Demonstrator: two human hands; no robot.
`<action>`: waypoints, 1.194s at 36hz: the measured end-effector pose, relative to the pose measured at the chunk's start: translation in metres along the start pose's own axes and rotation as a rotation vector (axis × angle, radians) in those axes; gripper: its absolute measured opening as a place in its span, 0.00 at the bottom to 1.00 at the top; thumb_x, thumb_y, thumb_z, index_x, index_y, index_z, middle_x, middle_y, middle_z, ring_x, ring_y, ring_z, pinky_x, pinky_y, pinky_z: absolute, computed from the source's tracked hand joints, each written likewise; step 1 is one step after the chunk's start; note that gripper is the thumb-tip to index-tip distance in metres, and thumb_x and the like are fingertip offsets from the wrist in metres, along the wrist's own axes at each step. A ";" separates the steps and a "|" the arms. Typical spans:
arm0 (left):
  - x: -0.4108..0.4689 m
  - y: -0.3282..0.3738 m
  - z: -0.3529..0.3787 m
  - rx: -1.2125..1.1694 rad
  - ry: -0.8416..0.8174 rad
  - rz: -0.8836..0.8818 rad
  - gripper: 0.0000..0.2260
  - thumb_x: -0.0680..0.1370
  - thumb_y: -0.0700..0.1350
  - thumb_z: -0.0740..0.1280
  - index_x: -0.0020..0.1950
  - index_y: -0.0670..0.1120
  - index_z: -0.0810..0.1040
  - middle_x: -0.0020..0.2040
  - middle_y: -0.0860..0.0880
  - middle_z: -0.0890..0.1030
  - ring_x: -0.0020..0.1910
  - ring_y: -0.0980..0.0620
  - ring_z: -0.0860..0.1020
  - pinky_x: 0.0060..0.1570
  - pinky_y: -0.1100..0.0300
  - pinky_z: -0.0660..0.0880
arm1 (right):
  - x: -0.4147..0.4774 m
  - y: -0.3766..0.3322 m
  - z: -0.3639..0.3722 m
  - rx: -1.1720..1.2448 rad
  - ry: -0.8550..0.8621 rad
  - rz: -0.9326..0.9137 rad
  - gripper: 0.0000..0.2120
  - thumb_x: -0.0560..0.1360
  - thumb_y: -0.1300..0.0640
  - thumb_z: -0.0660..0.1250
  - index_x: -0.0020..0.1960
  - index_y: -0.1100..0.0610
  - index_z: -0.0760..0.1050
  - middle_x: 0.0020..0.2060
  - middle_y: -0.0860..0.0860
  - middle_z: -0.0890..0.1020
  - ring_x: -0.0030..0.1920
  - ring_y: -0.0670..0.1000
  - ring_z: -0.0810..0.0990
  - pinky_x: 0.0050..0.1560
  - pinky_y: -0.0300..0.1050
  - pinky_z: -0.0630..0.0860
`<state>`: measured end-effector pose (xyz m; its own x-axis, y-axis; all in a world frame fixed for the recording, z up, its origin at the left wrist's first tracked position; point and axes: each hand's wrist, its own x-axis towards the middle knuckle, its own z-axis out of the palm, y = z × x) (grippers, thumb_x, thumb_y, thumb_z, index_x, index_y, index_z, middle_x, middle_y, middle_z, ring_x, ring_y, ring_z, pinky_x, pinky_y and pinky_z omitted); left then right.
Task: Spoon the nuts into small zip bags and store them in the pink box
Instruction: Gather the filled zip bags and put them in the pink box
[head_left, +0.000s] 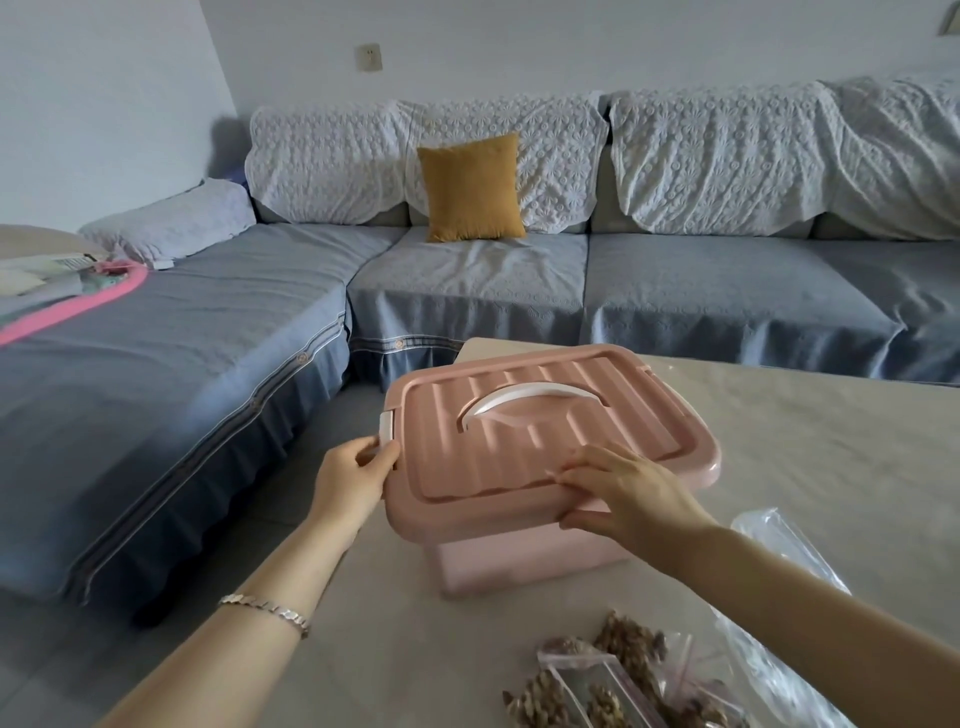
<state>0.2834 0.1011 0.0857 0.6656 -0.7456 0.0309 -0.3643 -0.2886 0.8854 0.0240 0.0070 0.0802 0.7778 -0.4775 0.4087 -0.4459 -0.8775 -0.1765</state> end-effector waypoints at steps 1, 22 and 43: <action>0.000 0.000 0.000 0.010 0.005 -0.015 0.10 0.77 0.42 0.64 0.36 0.44 0.77 0.30 0.49 0.76 0.29 0.53 0.73 0.29 0.65 0.70 | 0.000 -0.001 0.000 0.001 0.005 0.001 0.19 0.59 0.49 0.79 0.48 0.53 0.81 0.44 0.46 0.81 0.44 0.51 0.81 0.35 0.44 0.80; -0.015 -0.018 0.003 0.005 -0.246 -0.036 0.26 0.78 0.65 0.46 0.55 0.52 0.78 0.54 0.53 0.80 0.55 0.54 0.76 0.61 0.55 0.68 | 0.014 -0.005 -0.027 0.031 -0.157 0.190 0.17 0.70 0.51 0.70 0.59 0.50 0.77 0.54 0.45 0.77 0.58 0.47 0.71 0.51 0.42 0.70; -0.051 -0.002 0.052 0.708 -0.057 0.869 0.31 0.76 0.68 0.48 0.36 0.48 0.82 0.31 0.55 0.80 0.31 0.54 0.79 0.27 0.63 0.71 | -0.088 0.144 -0.079 -0.058 0.289 0.835 0.17 0.67 0.62 0.74 0.55 0.62 0.79 0.52 0.59 0.78 0.57 0.62 0.71 0.54 0.49 0.66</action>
<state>0.2159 0.1087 0.0584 -0.0194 -0.8811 0.4725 -0.9907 0.0807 0.1099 -0.1435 -0.0736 0.0902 0.0499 -0.9243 0.3785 -0.8460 -0.2405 -0.4758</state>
